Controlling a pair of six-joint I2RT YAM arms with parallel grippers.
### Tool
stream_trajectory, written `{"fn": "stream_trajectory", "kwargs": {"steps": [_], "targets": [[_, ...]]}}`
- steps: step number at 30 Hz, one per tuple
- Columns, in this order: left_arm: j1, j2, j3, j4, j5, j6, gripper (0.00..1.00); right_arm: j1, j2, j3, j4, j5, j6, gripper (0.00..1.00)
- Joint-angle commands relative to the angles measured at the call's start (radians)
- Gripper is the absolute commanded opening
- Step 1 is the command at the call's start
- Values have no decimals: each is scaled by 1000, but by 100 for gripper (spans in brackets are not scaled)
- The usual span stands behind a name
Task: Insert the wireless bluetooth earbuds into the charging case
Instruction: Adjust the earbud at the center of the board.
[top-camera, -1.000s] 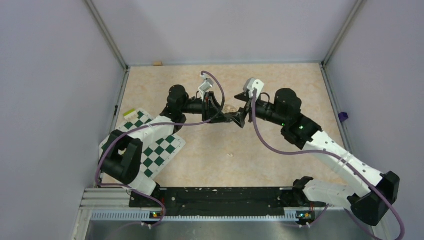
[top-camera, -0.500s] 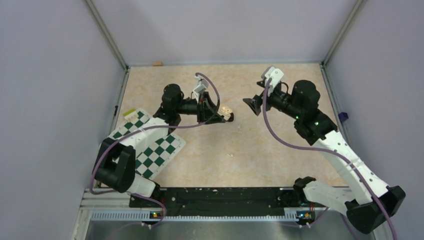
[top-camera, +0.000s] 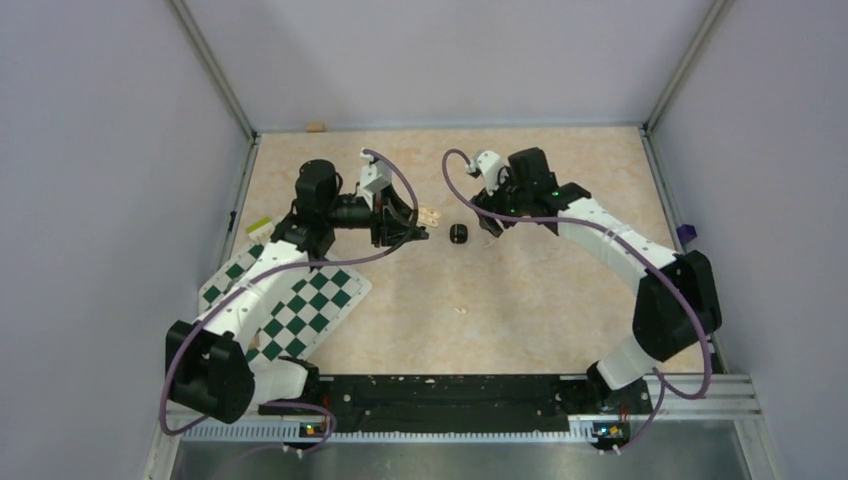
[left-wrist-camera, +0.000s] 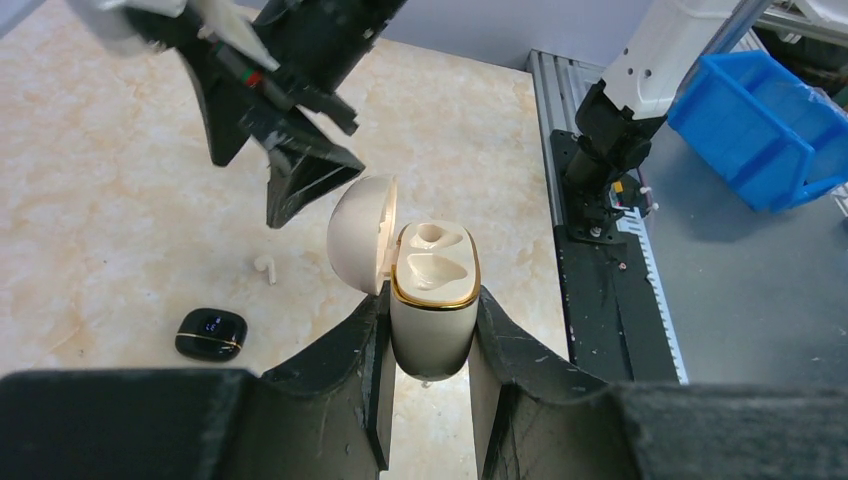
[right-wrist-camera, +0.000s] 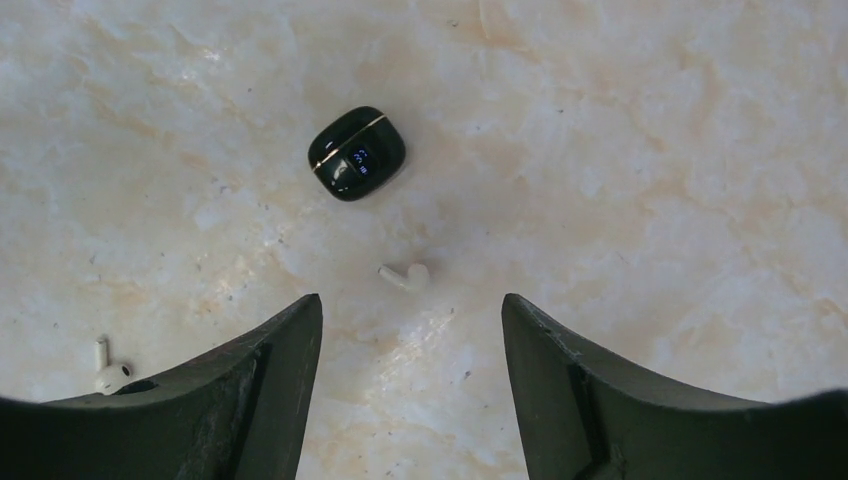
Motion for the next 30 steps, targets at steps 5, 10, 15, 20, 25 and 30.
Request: {"fn": "stream_trajectory", "kwargs": {"steps": [5,10,15,20,25,30], "targets": [[2,-32,-36,69,3,2,0,-106,236,202,-149,-57,106,53],[-2,-26,-56,134,1,-60,0,-118,340,222,-187,-73,163,40],[-2,-34,-67,143,-9,-64,0,-109,431,273,-248,-110,195,32],[-4,-31,-71,165,-6,-84,0,-94,470,268,-235,-94,209,31],[-4,-31,-78,173,-10,-86,0,-79,486,269,-226,-71,210,27],[-4,-30,-78,177,-9,-90,0,-77,457,259,-197,-113,215,27]]}}
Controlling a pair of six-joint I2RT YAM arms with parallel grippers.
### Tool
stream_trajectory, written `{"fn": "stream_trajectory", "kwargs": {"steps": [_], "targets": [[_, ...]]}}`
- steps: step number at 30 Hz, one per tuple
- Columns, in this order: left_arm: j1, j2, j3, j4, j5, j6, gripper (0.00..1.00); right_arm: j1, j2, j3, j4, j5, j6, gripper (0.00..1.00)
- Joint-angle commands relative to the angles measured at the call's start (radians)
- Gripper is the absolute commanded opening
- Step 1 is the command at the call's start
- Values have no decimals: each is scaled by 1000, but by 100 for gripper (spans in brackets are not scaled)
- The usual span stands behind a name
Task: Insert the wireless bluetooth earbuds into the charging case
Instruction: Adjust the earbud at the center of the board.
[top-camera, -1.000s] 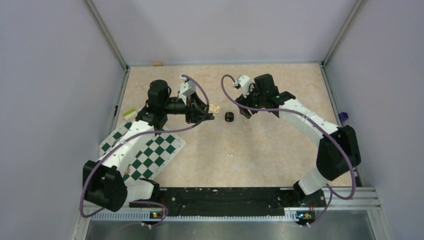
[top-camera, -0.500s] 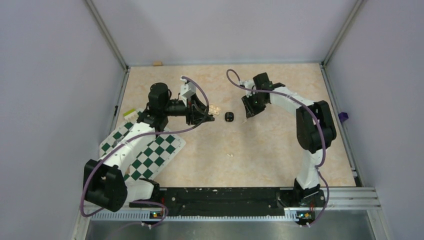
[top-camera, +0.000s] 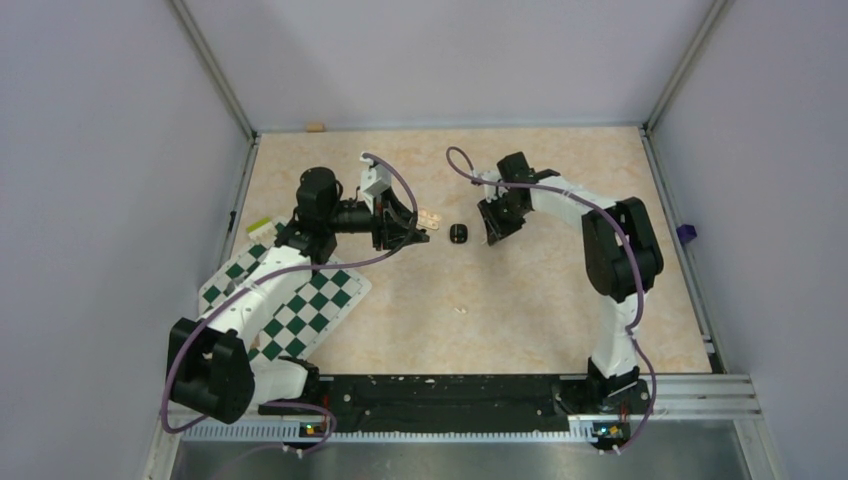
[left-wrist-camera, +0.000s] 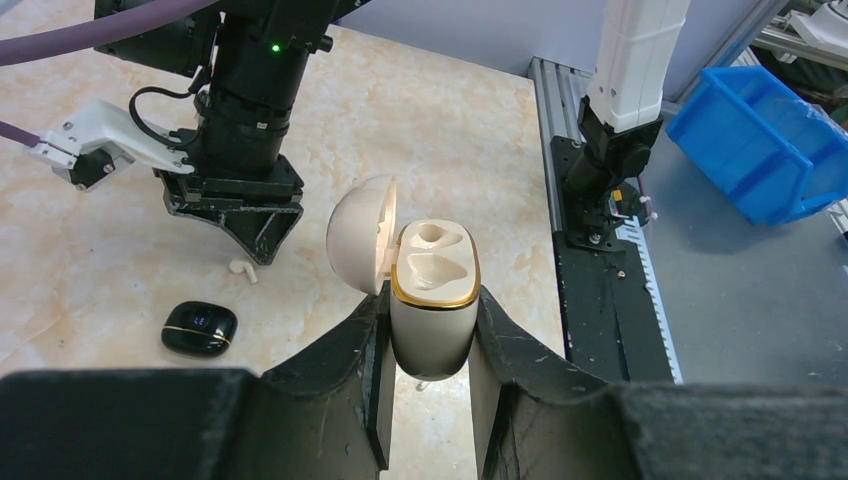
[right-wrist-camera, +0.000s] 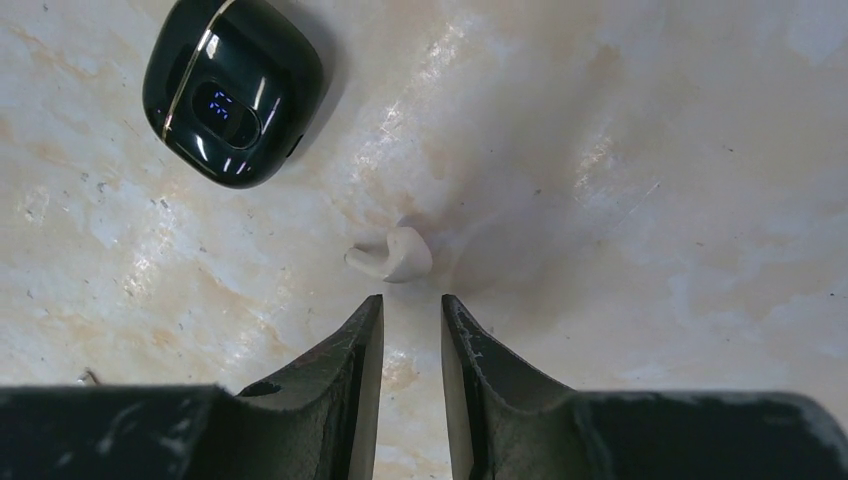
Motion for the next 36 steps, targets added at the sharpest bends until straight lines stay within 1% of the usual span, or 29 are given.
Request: {"fn": "stream_trajectory", "kwargs": {"steps": [1,5,8,12,17,22,30,36], "targets": [[-3,-22,-3,54,6,-14,0,11,-25,34,44,-48,26,27],[-4,-21,-4,54,6,-17,0,11,-76,47,55,-60,27,27],[-4,-20,-4,54,6,-16,0,11,-93,44,77,-29,28,27],[-3,-16,-2,56,5,-18,0,12,-55,46,92,14,53,29],[-4,-21,-5,58,5,-17,0,11,-3,34,91,12,61,32],[-4,-21,-5,59,5,-16,0,11,-2,27,75,22,47,32],[-4,-24,-7,59,6,-17,0,11,6,15,70,105,26,31],[-5,-22,-6,59,7,-17,0,12,-27,-3,57,129,-13,31]]}}
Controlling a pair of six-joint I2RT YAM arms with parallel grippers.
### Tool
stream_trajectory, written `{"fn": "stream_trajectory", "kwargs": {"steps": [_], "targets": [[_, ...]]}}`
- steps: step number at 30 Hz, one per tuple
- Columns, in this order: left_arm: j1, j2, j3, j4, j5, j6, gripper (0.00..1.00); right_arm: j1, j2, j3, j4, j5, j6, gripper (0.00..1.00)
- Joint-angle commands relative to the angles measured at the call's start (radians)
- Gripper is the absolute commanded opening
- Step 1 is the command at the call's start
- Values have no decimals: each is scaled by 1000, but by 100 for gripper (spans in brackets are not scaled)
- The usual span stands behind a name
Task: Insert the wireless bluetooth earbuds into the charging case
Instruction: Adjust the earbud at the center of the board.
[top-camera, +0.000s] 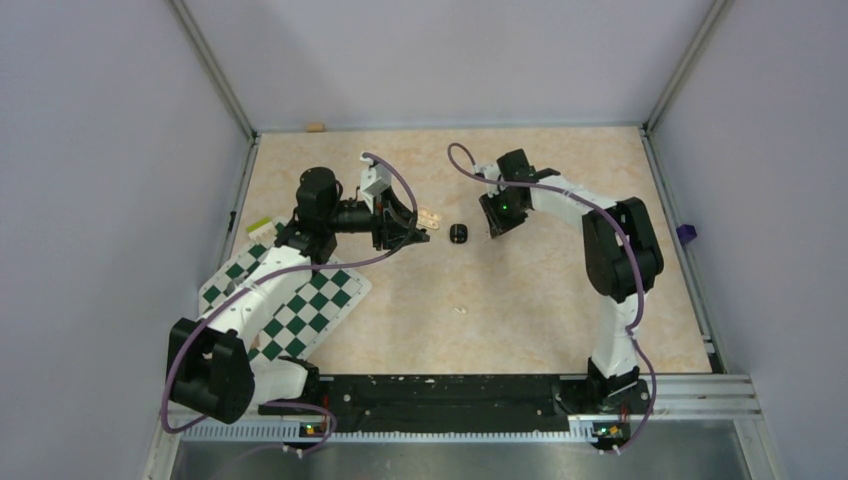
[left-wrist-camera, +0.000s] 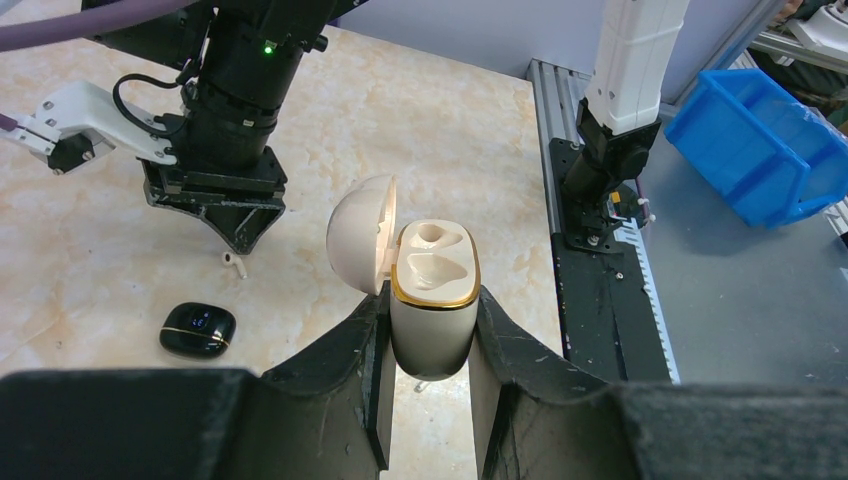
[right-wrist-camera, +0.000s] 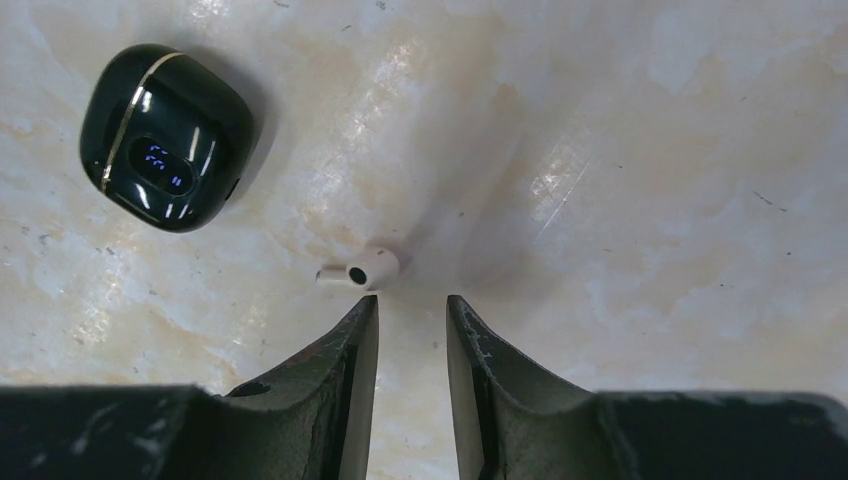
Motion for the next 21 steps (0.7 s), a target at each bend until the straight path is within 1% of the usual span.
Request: {"fn": "stream_trajectory", "kwargs": {"steps": [1,7,9,14,16,19,21], "targets": [[-4,-21,-4,47,9,-4,0,11,-30,-14,3,53,-42,31],[-5,-24,-3,45,7,-6,0,11,-26,-17,4,102,-62,30],[-6,-25,-3,44,7,-7,0,11,-32,-11,1,84,-62,30],[-5,-19,0,41,5,-3,0,7,-78,46,-28,-24,-60,30],[-6,-16,2,41,5,-3,0,7,-80,84,-52,-57,-51,33],[-6,-14,2,40,3,-2,0,3,-27,173,-125,-75,-17,42],[-6,-16,2,38,3,2,0,-10,30,244,-187,-86,28,43]]}}
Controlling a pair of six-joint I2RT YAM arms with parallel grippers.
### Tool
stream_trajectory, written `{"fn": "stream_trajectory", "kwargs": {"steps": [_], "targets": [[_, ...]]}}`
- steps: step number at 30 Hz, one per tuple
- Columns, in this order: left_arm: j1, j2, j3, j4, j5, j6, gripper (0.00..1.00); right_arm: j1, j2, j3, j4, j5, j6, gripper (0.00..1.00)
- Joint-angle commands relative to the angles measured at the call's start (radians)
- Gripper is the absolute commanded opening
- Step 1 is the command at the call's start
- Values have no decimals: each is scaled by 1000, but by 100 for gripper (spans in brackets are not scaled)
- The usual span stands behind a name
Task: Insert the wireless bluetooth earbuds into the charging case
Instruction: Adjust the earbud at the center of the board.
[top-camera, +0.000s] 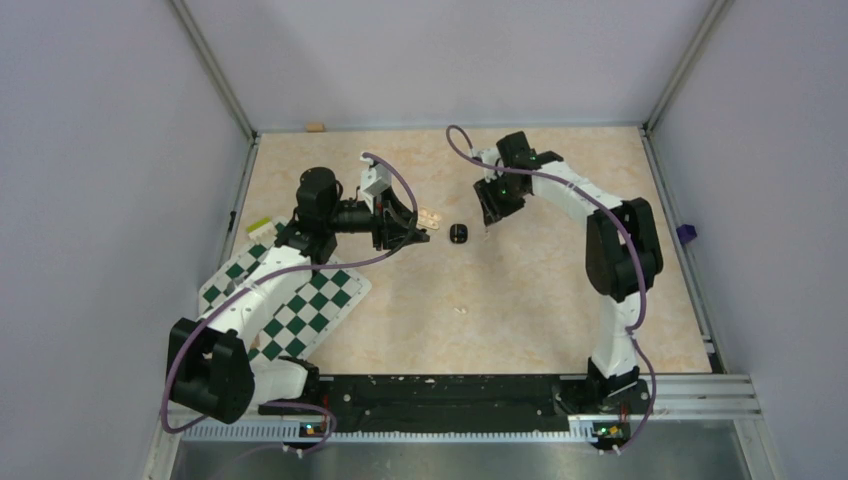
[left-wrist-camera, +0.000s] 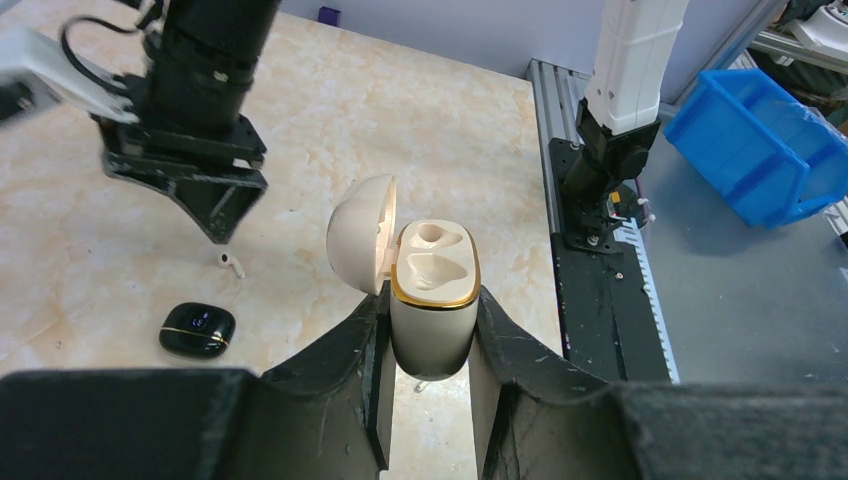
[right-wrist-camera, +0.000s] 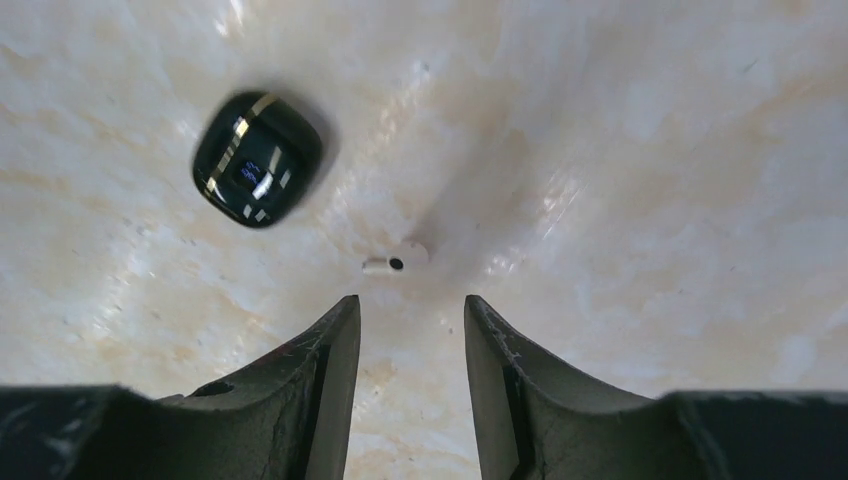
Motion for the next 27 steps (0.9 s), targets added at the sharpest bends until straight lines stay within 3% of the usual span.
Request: {"fn": "stream_trajectory", "kwargs": {"steps": [1,21,27], "targets": [[-5,-16,2,37,3,2,0,-19,67,184,-117,-67,91,43],[-7,-21,0,21,2,25,0,-82,241,218,-162,-153,284,42],[-7,-18,3,11,2,32,0,-82,252,204,-163,-177,285,37]]}}
